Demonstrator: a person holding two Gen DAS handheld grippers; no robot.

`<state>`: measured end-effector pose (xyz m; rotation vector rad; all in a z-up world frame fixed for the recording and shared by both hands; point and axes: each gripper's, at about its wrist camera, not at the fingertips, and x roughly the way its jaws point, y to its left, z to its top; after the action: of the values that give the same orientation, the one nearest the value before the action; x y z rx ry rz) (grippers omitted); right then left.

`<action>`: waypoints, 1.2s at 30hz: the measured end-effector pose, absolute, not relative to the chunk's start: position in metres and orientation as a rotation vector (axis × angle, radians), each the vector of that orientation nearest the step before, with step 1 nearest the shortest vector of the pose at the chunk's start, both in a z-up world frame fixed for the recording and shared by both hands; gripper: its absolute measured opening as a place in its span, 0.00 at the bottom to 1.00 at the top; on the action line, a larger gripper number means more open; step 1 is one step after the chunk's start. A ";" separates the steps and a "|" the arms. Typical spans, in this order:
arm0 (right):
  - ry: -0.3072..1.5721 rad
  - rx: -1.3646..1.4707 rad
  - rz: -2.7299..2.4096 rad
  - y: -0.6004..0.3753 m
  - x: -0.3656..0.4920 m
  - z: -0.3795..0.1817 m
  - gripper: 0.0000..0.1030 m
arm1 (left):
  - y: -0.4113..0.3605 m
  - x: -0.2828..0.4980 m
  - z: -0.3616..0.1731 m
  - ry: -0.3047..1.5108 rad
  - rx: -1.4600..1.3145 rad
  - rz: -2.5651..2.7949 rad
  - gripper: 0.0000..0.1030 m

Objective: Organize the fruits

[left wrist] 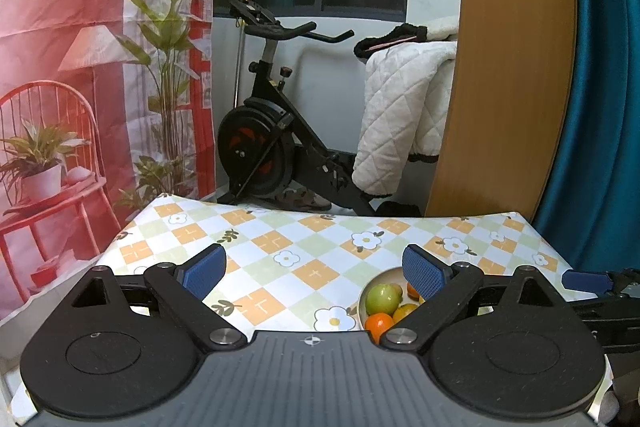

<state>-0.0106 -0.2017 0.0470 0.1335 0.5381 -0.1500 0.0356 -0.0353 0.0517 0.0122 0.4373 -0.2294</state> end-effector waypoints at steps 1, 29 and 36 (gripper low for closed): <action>0.542 0.134 -0.151 -0.202 -0.011 0.046 0.99 | -0.035 0.035 0.051 0.439 0.014 -0.230 0.93; 0.572 0.139 -0.155 -0.208 -0.009 0.038 0.99 | -0.035 0.039 0.049 0.495 0.022 -0.234 0.94; 0.572 0.139 -0.155 -0.208 -0.009 0.038 0.99 | -0.036 0.039 0.048 0.500 0.027 -0.238 0.94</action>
<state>-0.0090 -0.2077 0.0385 0.1391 0.5720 -0.1545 0.0392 -0.0357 0.0482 0.0266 0.5002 -0.2377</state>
